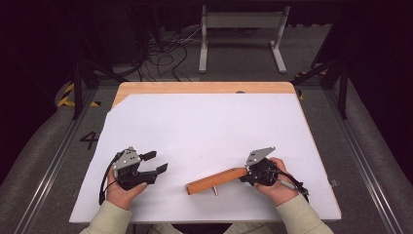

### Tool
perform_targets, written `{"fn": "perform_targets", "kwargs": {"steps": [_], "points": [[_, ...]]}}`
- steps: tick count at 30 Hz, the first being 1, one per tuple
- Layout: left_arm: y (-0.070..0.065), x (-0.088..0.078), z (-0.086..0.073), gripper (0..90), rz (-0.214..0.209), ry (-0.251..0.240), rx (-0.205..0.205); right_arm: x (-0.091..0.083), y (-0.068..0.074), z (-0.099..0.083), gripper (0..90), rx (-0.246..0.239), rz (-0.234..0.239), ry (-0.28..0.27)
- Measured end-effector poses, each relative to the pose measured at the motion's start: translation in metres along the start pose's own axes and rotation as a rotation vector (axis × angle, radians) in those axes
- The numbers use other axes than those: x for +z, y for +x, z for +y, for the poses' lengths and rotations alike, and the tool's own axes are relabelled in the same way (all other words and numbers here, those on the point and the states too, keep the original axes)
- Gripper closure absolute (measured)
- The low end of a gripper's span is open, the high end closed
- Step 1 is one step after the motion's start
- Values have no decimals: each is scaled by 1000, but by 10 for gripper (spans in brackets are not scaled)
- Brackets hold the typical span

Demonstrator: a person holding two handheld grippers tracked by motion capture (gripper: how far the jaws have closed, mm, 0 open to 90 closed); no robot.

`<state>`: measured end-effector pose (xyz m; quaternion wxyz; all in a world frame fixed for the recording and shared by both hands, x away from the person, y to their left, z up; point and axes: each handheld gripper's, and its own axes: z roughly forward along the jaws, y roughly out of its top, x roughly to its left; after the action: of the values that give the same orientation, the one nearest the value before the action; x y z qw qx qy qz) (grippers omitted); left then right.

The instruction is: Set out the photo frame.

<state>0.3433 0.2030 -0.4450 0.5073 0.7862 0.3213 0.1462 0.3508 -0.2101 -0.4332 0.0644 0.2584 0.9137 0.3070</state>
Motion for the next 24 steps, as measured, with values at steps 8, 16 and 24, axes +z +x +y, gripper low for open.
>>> {"fn": "perform_targets", "kwargs": {"steps": [8,16,24], "points": [[1,-10,-6,341,30,-7,-7,6,-8,11,900,37,-3,-33],[-1,-17,-11,350,42,-8,-4,18,-14,23,900,53,-22,-64],[-1,-34,-19,358,86,-20,-27,27,-21,36,900,58,-28,-97]]}}
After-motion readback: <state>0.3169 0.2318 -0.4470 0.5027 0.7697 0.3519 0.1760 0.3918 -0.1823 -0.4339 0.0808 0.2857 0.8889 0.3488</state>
